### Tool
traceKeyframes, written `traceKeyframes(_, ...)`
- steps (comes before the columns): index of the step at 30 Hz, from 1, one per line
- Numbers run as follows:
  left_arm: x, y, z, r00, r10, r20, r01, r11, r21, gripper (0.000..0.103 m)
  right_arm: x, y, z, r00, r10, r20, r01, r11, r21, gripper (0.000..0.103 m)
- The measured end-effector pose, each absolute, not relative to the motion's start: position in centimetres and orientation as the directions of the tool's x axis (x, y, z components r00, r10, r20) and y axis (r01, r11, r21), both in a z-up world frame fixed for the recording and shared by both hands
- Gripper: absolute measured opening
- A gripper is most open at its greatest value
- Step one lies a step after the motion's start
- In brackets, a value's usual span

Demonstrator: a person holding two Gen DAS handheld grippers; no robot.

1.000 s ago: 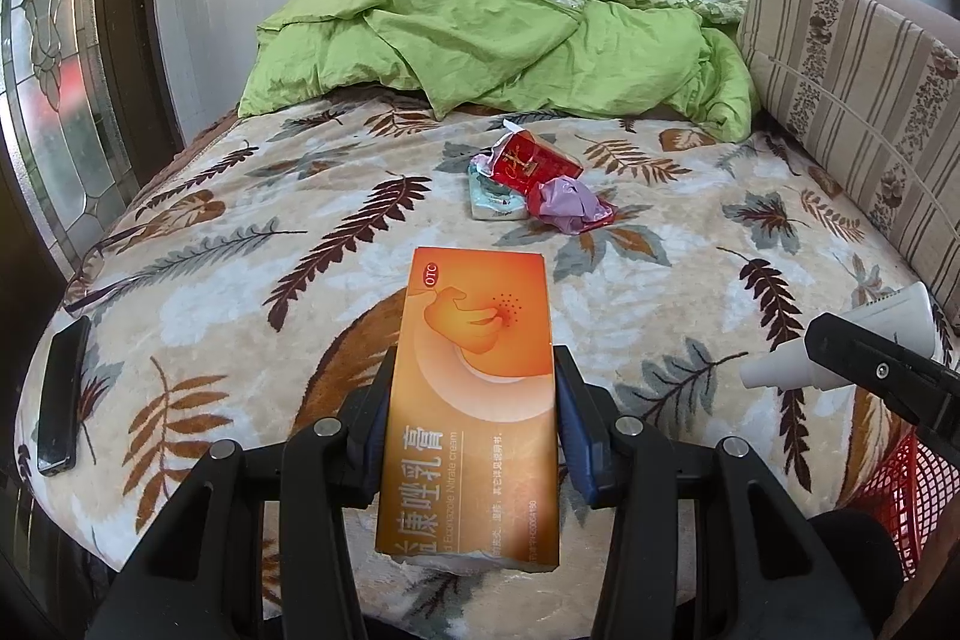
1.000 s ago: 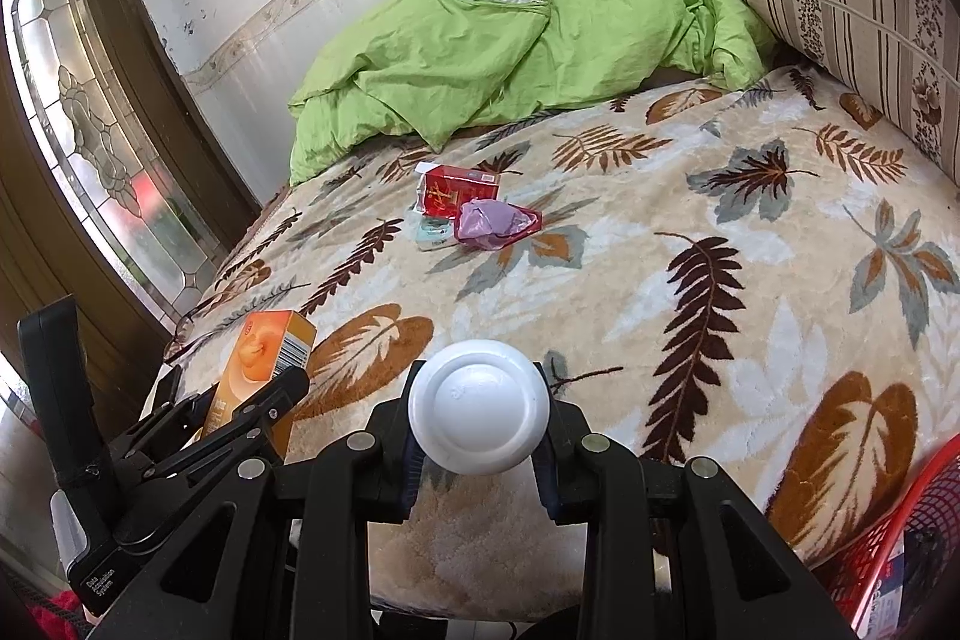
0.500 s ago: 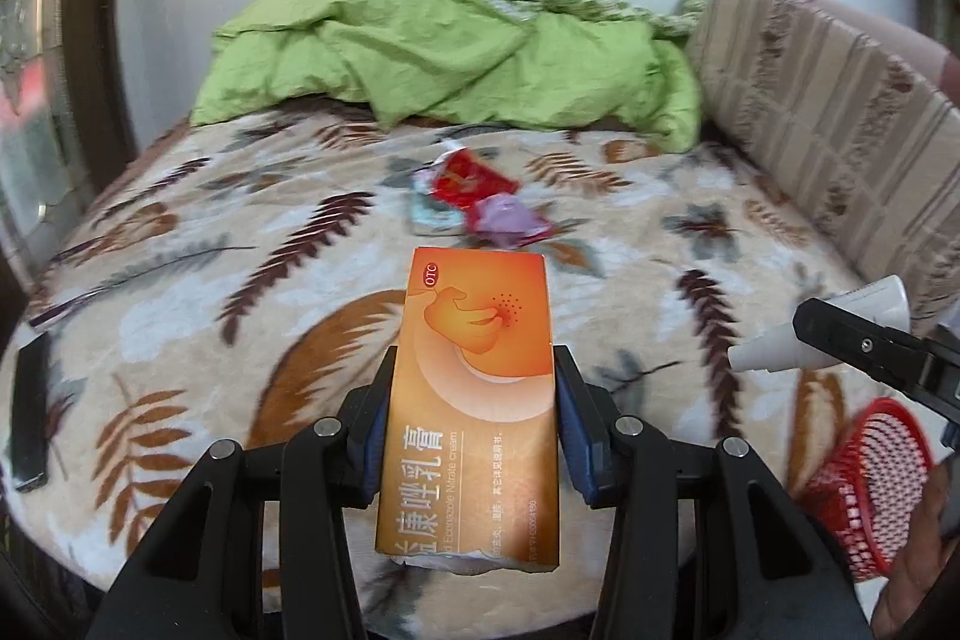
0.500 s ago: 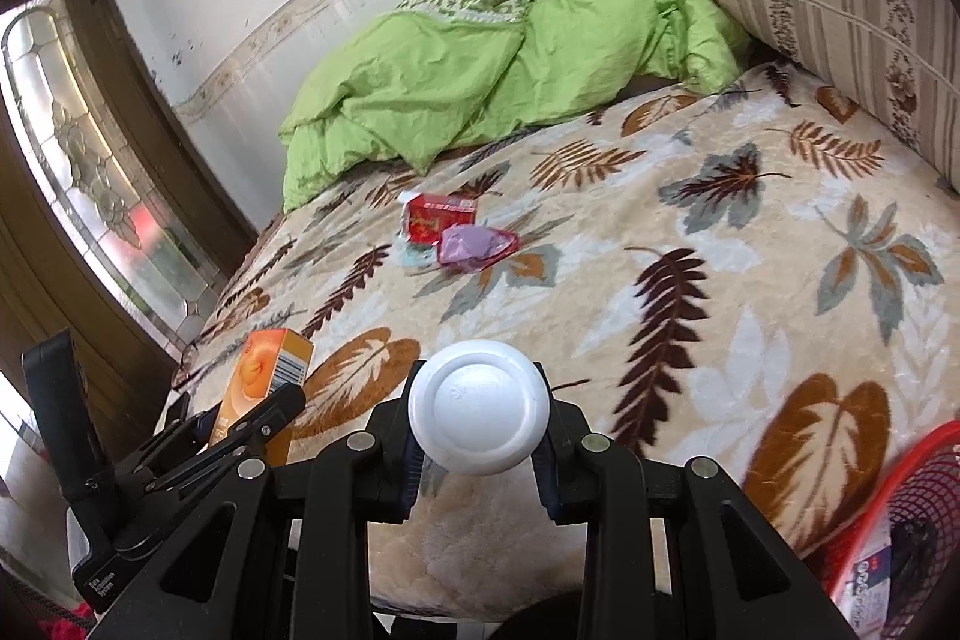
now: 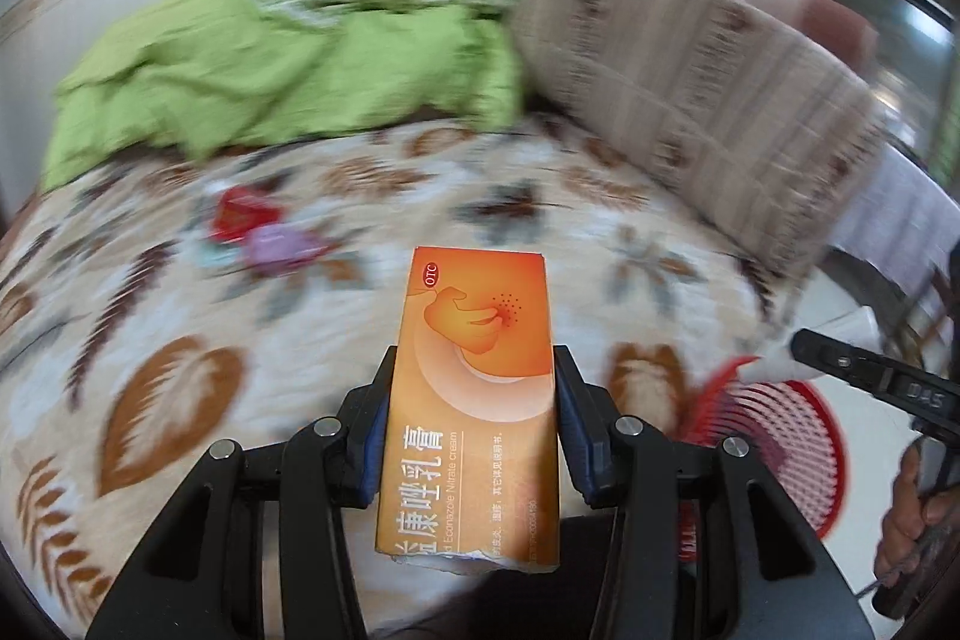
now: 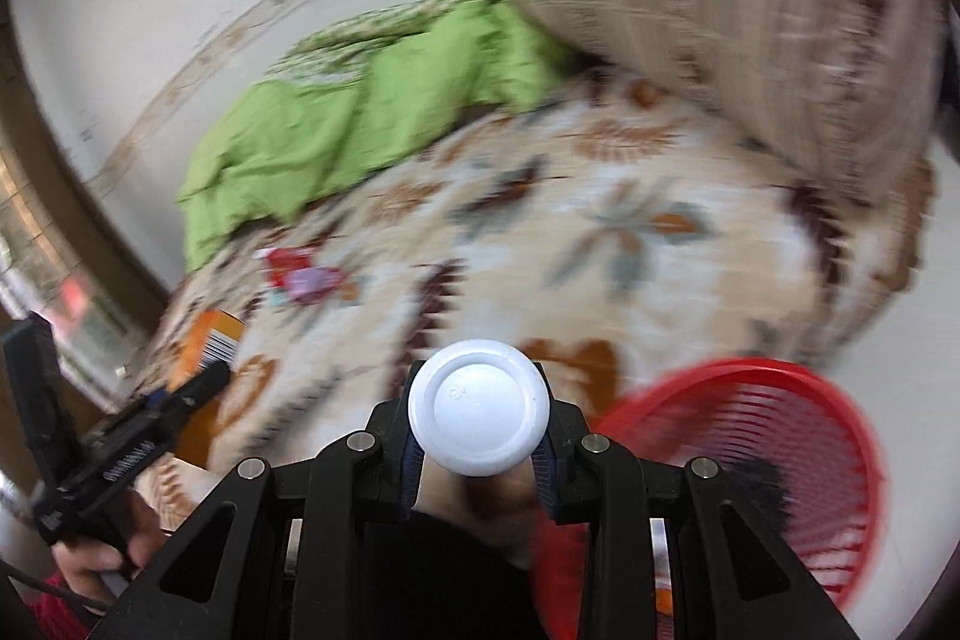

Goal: Collect trash
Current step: 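Carry the orange box and white bottle to the red wastebasket and release both, then move both tools back to the red packets on the bed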

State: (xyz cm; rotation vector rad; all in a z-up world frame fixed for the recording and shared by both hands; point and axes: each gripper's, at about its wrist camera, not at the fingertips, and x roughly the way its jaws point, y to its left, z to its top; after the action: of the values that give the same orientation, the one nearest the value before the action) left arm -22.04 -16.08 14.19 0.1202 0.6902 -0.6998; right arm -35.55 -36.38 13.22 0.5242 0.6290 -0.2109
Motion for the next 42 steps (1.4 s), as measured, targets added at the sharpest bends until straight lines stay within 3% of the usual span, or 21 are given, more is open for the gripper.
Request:
traceKeyframes(4,-24.4,-21.5,14.7,0.411,-0.654,-0.636,0.750,0.639,-0.172,0.045,-39.7,-40.0,12.9,0.762,-0.117,-0.637,0.448,0.806,0.387,0.032)
traceKeyframes(10,-27.5,-27.9,14.1,0.224,-0.712,-0.666,0.838,0.489,-0.242,0.046,-43.5,-42.9,12.8,0.736,-0.189,-0.651,0.533,0.755,0.383,0.032)
traceKeyframes(12,-28.0,-29.6,13.2,0.169,-0.708,-0.686,0.852,0.454,-0.260,0.064,-43.9,-43.7,12.4,0.722,-0.189,-0.666,0.550,0.740,0.387,0.032)
traceKeyframes(16,-28.4,-30.1,12.5,0.143,-0.700,-0.700,0.854,0.445,-0.271,0.067,-44.3,-44.5,11.8,0.715,-0.184,-0.675,0.574,0.706,0.415,0.045)
traceKeyframes(23,-25.7,-26.4,12.9,0.232,-0.684,-0.691,0.804,0.535,-0.259,0.067,-42.9,-43.8,12.5,0.745,-0.165,-0.646,0.530,0.733,0.425,0.045)
traceKeyframes(31,-21.9,-19.7,13.0,0.397,-0.607,-0.688,0.707,0.680,-0.193,0.067,-37.8,-39.6,13.2,0.780,-0.050,-0.623,0.393,0.814,0.428,0.045)
traceKeyframes(37,-17.6,-13.5,12.1,0.502,-0.519,-0.692,0.568,0.801,-0.188,0.067,-32.5,-35.4,13.8,0.780,0.060,-0.623,0.258,0.876,0.407,0.046)
traceKeyframes(42,-14.0,-8.5,10.8,0.585,-0.405,-0.703,0.403,0.897,-0.181,0.067,-26.8,-31.5,14.2,0.762,0.156,-0.629,0.138,0.910,0.392,0.054)
